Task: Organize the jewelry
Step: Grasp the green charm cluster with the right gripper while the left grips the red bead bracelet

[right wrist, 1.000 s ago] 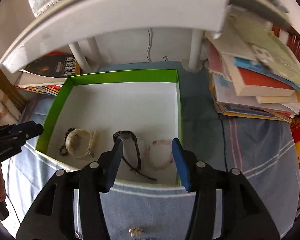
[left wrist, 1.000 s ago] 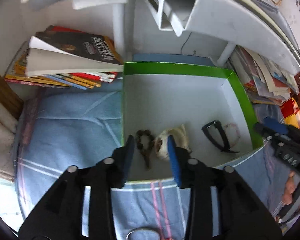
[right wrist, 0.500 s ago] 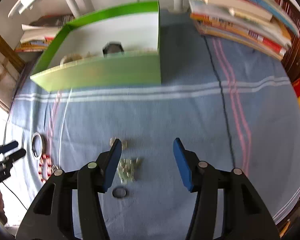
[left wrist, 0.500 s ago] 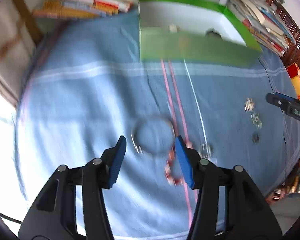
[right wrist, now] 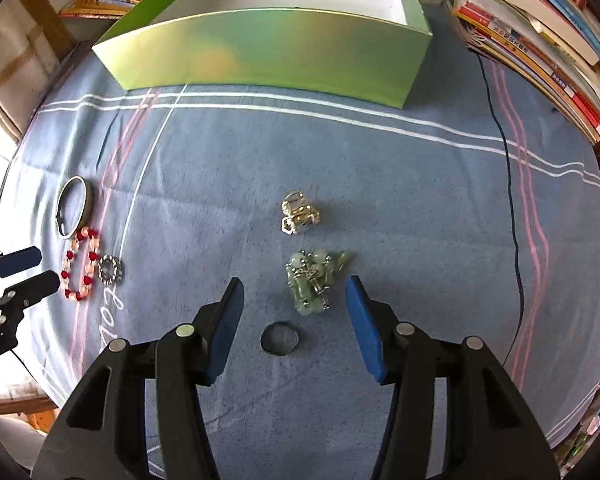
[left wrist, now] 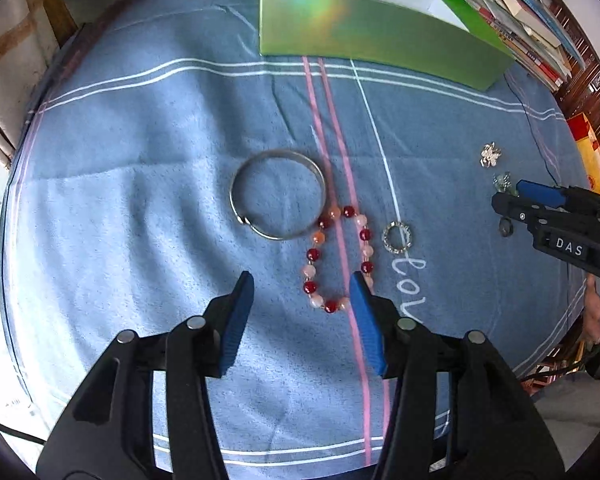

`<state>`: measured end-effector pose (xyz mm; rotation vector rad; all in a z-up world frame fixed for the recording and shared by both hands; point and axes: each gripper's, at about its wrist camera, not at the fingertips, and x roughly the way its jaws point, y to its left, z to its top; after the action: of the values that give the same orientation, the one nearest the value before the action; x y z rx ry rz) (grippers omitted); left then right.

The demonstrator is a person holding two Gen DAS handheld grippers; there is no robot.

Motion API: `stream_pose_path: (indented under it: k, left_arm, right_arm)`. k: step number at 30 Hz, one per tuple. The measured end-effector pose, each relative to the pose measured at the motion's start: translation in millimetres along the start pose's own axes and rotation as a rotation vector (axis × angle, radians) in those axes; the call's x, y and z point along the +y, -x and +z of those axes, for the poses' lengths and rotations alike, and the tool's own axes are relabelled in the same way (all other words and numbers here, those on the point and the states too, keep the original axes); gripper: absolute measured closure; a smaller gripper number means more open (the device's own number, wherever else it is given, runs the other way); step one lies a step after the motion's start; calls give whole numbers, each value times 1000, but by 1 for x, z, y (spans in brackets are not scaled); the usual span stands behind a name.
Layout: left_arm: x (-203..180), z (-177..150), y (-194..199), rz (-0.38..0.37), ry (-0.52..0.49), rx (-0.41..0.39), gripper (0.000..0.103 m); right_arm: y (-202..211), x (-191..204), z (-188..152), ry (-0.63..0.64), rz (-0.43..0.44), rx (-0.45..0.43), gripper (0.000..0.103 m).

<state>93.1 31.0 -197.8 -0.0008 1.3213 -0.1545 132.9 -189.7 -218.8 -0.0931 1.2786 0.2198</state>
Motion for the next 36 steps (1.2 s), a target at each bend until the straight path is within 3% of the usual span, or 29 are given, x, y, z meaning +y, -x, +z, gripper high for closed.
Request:
stream_pose_path:
  k: [3,9,13,16,19,30,36]
  left_arm:
    - [-2,-1,-5,1,-6,9,66]
    - [-12,2,-11,29,-26,12,65]
    - [-18,8,-18,34,-35,22,66]
    - [-26,9,-23,35,-38,26,75]
    - [-27,12,-26,41,-36,27,79]
    - [-21,10,-24,47,-34,22,79]
    - [-15,7,-22,42,-24,21,79]
  right_arm:
    - [-4,4,-1,5,-3,-2,60]
    - [-10,2,-8,-14,-9,-3,62]
    - [-10,-4,-10,-20,-10,-14,83]
    - [-5,-5,-10,-24,-6,-23,89]
    - [0,-8,-10,-28,-5,-28,90]
    - [13,-22,-14,-73,-6,-46,93]
    - [11,-48,-27,-148,-20,-15,93]
